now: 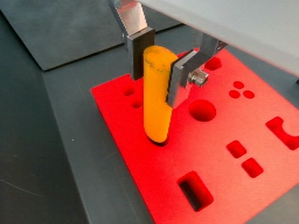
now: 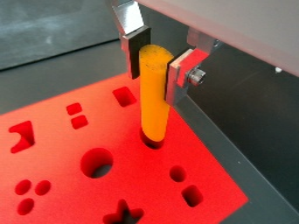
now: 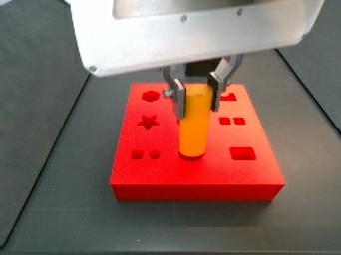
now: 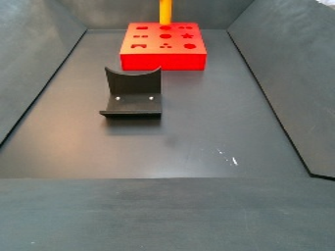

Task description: Insert the oval object.

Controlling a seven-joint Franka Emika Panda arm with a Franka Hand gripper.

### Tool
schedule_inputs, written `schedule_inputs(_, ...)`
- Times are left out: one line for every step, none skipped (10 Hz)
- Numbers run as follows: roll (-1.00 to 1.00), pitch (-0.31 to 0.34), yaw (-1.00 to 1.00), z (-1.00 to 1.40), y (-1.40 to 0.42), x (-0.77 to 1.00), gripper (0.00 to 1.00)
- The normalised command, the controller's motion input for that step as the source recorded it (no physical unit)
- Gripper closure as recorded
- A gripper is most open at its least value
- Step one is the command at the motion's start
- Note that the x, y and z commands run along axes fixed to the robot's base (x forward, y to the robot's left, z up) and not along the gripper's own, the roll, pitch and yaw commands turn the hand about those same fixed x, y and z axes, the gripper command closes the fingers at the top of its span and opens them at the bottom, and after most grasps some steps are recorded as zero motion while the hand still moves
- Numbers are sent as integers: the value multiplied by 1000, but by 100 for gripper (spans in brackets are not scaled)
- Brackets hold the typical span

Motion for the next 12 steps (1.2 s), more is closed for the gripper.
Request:
schedule_inputs(204,0,0,-197,-123,163,100)
schedule_inputs(204,0,-11,-209,-17,226,100)
schedule_inputs(226,0,-71,-260,0,123,100)
schedule_inputs(159,0,-231,-226,60,-300,100)
schedule_inputs(47,0,-363,-186,6,-534,100)
schedule_inputs(0,-14,-189,-157,0,-403,100)
schedule_inputs(0,-79,0,-237,-51,0,100)
schedule_inputs(29,-57,0,-311,-106,377,100)
schedule_inputs(0,-61,0,-394,-74,546,100)
schedule_inputs(0,-94,0,-491,-6,417,100)
schedule_inputs(70,-67,0,-469,0,91,100)
schedule_inputs(137,-11,0,-363,0,-46,100)
